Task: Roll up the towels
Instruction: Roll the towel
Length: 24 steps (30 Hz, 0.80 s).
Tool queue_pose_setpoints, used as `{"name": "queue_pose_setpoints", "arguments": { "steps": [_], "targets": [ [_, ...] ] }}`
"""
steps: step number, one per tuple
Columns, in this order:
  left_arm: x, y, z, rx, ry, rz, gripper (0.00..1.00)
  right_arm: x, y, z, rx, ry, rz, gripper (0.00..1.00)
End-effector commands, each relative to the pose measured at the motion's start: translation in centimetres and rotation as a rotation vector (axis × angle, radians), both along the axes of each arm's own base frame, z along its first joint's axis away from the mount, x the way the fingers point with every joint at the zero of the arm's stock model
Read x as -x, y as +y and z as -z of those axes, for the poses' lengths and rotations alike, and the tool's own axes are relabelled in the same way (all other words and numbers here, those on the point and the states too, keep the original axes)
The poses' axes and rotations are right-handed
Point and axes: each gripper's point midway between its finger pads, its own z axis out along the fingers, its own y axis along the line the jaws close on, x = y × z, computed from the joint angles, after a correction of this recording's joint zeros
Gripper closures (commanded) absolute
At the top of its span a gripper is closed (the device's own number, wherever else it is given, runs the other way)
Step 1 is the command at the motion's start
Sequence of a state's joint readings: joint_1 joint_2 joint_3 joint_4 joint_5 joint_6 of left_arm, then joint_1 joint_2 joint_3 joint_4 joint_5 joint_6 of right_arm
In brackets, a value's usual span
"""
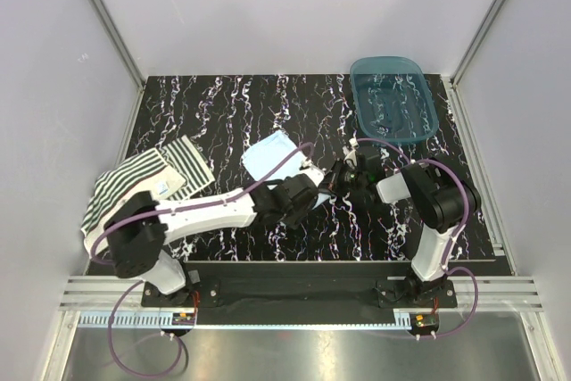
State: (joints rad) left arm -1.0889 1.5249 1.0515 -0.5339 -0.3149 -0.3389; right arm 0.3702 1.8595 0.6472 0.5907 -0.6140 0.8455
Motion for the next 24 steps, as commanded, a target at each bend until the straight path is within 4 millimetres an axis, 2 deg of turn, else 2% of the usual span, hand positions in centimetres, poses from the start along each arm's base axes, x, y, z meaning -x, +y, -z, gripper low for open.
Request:
{"name": "queue_pose_setpoints", "arguments": {
  "steps": [1,2,4,7,11,18,24],
  "targets": [
    [-0.6,-2.2,1.8,0.049,-0.010,0.036,0.49,0.0,-0.8,0.5,0.049,0.011,0.013,0.96],
    [-0.8,-2.4,2.5,0.045,-0.008,0.036,0.43,0.1,-0.8,0.6,0.052,0.014,0.011,0.96],
    [-1.0,-2.4,3.3,0.030,-0.008,0.031,0.38,0.2,-0.8,0.6,0.052,0.020,0.008,0.96],
    [-0.9,-2.2,5.4,-0.027,0.025,0.025,0.38,0.2,-0.7,0.7,0.054,0.034,0.003,0.96],
    [-0.5,-0.8,8.1,-0.108,0.052,0.001,0.38,0.2,-0.8,0.7,0.060,0.039,0.003,0.96],
    [-1.3,1.2,9.9,-0.162,0.051,-0.016,0.38,0.4,-0.7,1.2,0.064,0.050,-0.012,0.96],
    [-2.0,2.2,11.1,-0.117,0.129,-0.038,0.45,0.3,-0.7,1.4,0.072,0.057,-0.019,0.96]
  ]
}}
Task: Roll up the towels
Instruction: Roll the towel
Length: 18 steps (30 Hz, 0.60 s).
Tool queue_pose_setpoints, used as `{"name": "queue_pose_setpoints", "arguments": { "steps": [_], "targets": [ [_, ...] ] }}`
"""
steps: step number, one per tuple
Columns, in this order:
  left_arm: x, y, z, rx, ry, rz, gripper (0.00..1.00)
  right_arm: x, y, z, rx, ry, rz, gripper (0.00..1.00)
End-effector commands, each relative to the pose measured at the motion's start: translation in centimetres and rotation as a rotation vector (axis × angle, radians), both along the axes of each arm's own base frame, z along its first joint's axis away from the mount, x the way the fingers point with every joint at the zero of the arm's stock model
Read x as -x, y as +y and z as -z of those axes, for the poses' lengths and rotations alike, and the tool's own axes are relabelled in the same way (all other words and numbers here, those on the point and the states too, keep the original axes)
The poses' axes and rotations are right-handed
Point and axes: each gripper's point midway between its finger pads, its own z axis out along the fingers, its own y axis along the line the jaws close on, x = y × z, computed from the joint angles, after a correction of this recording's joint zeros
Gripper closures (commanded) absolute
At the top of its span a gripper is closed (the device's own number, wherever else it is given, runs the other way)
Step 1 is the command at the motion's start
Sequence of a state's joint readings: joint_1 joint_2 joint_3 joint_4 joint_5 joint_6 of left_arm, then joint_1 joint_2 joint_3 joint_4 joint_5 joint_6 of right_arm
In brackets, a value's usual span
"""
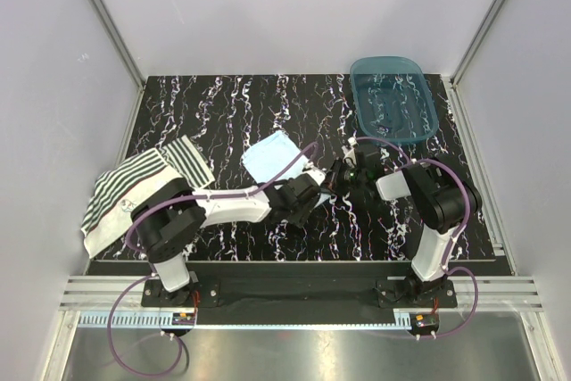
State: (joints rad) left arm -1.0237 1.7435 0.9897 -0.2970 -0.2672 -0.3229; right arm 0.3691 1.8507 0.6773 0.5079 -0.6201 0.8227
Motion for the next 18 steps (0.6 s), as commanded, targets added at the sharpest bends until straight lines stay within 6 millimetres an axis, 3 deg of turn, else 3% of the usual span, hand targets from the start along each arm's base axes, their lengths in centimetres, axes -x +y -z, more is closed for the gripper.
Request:
{"name": "queue_pose_setpoints", "arguments": {
  "steps": [1,2,4,5,9,13,15,16,17,18],
  "targets": [
    [-0.1,3.5,3.8,-0.088,0.089,-0.022,0.49,0.1,-0.6,1.3,0.051,0.035,-0.008,0.96],
    [-0.2,3.7,4.4,-0.092,0.106,-0.027,0.60,0.2,-0.6,1.5,0.052,0.042,-0.011,0.96],
    [-0.3,3.4,4.8,-0.082,0.144,-0.019,0.71,0.1,-0.4,1.4,0.054,0.046,-0.021,0.96],
    [0.2,3.3,5.6,-0.086,0.184,-0.002,0.81,0.1,-0.4,1.5,0.054,0.049,-0.023,0.96],
    [1.0,2.4,5.5,-0.074,0.235,0.024,0.99,-0.1,-0.5,1.1,0.075,0.036,-0.036,0.95],
    [2.7,2.0,3.6,-0.020,0.313,-0.011,1.00,-0.4,-1.8,0.8,0.182,0.040,-0.011,0.88],
    [4.2,1.9,2.1,-0.002,0.368,-0.025,1.00,-1.3,-2.3,-0.9,0.227,-0.011,0.000,0.72],
    [5.1,2.3,1.7,-0.018,0.396,-0.027,1.00,-1.2,-3.3,-0.7,0.286,0.011,0.025,0.65],
    [5.6,1.7,0.7,0.012,0.414,-0.018,1.00,-1.4,-3.8,-1.8,0.317,-0.013,0.034,0.52],
    [6.1,1.4,0.2,0.026,0.433,-0.022,1.00,-2.1,-4.1,-3.1,0.338,-0.040,0.049,0.48]
  ]
}}
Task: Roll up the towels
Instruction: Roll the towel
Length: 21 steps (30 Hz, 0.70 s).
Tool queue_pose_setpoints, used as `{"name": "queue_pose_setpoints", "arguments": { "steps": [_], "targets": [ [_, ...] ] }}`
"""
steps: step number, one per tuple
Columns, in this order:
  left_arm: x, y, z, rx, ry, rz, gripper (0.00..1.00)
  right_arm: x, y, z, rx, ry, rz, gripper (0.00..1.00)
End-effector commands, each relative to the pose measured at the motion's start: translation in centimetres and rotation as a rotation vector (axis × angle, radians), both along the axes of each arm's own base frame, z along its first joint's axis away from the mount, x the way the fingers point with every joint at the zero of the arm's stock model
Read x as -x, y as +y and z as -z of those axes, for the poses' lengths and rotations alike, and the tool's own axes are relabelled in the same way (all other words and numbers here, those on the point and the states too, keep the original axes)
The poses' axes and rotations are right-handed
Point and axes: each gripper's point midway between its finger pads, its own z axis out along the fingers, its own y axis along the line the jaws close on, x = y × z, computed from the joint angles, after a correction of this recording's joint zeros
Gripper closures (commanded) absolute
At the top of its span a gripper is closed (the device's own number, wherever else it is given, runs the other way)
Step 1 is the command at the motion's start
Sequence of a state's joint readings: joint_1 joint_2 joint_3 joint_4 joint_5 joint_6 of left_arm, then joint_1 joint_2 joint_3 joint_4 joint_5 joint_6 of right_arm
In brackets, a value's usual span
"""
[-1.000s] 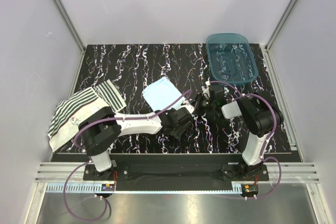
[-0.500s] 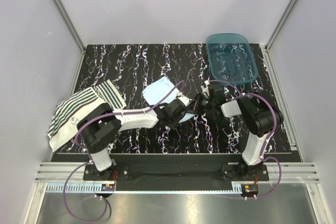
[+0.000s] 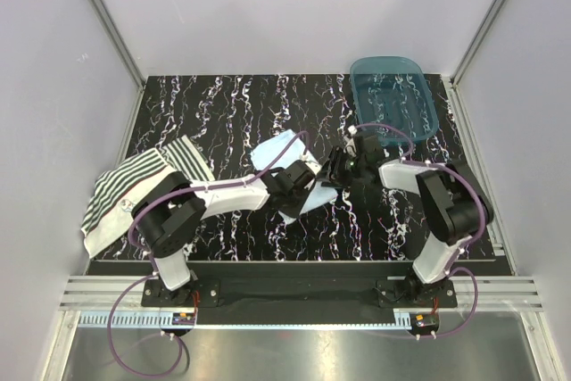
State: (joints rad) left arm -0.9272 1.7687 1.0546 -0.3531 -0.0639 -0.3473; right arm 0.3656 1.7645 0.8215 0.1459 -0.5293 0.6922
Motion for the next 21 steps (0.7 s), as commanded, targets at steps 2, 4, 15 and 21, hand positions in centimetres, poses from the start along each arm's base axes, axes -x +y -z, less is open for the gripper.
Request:
{"name": "queue_pose_setpoints", "arguments": {
  "steps": [2,4,15,21],
  "targets": [
    [7.7,1.7,-0.3,-0.046,0.326,0.023,1.00,-1.0,-4.6,-3.2,0.279,-0.074,0.094,0.41],
    [8.3,1.1,-1.0,-0.026,0.362,0.015,1.00,-1.3,-6.6,-4.9,0.371,-0.089,0.160,0.33],
    [11.1,-3.7,-4.1,0.249,0.690,0.018,0.97,5.1,-9.9,-14.4,0.302,-0.232,0.272,0.31],
    [9.8,-4.9,-6.4,0.437,0.799,-0.001,0.97,10.2,-7.2,-16.5,-0.015,-0.357,0.177,0.30]
  ]
}}
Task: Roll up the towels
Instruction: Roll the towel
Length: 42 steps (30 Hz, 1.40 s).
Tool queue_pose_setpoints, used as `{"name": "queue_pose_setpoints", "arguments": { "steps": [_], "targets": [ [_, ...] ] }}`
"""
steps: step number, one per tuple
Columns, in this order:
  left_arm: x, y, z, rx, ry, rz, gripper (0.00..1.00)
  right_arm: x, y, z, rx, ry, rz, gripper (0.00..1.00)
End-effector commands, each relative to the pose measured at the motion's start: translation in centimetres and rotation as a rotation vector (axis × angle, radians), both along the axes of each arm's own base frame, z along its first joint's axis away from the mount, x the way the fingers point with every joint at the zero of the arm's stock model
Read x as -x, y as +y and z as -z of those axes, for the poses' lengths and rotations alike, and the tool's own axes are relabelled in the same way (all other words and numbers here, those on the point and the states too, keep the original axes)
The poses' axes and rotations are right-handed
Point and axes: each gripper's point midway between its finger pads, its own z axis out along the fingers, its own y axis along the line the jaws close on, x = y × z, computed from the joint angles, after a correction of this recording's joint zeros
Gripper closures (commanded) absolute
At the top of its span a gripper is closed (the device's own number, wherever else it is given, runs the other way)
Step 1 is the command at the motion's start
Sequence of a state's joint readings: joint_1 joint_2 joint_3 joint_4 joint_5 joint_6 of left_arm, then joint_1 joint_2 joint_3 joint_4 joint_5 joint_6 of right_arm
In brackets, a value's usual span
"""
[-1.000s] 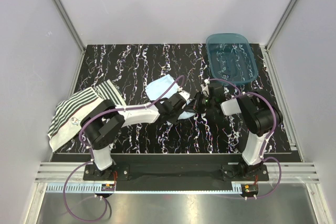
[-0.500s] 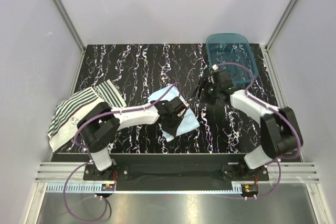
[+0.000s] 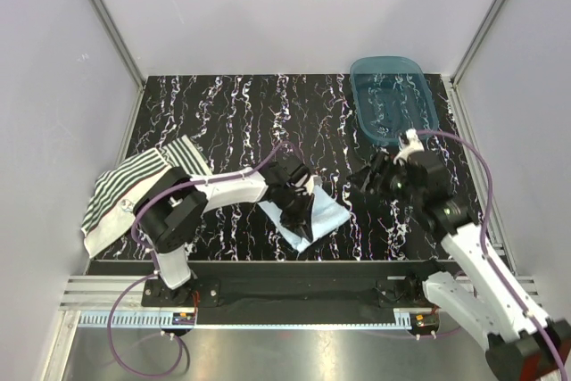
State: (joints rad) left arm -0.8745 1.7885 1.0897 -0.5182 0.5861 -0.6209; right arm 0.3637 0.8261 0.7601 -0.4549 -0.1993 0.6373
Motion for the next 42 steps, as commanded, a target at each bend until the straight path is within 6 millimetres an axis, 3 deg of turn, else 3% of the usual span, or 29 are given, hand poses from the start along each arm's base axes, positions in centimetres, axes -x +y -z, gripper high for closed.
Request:
{"name": "queue_pose_setpoints", "arguments": {
  "steps": [1,2,6,13,17,20,24,31,36,42],
  "targets": [
    [-0.4,-2.2,-3.4,0.216,0.109,-0.028,0.97,2.5,1.9,-0.3,-0.164,-0.040,-0.098,0.29],
    [-0.4,-2.2,-3.8,0.240,0.129,-0.034,0.97,3.0,1.9,-0.5,-0.201,-0.046,-0.093,0.29],
    [-1.0,-1.2,-3.2,0.276,0.196,-0.112,0.97,3.9,2.3,2.7,-0.235,0.033,-0.102,0.30],
    [-2.3,-1.1,-2.9,0.396,0.252,-0.156,0.97,2.9,3.1,6.8,-0.232,0.133,-0.100,0.32],
    [-3.1,-0.9,-3.2,0.421,0.283,-0.166,0.96,1.7,3.7,6.8,-0.228,0.142,-0.106,0.33],
    [-3.7,-0.6,-2.8,0.411,0.287,-0.175,0.96,1.2,4.5,6.7,-0.239,0.140,-0.130,0.45],
    [-4.2,-0.3,-2.4,0.413,0.312,-0.180,0.95,0.3,5.7,6.3,-0.256,0.109,-0.165,0.52],
    [-4.8,-0.2,-2.3,0.435,0.343,-0.187,0.93,-0.9,7.6,8.5,-0.252,0.155,-0.189,0.54],
    [-5.2,0.2,-2.4,0.422,0.351,-0.190,0.82,-2.1,8.5,9.0,-0.227,0.152,-0.192,0.55],
    [-5.6,0.9,-1.7,0.341,0.312,-0.185,0.61,-3.5,8.4,11.8,-0.167,0.202,-0.161,0.58]
  ]
}}
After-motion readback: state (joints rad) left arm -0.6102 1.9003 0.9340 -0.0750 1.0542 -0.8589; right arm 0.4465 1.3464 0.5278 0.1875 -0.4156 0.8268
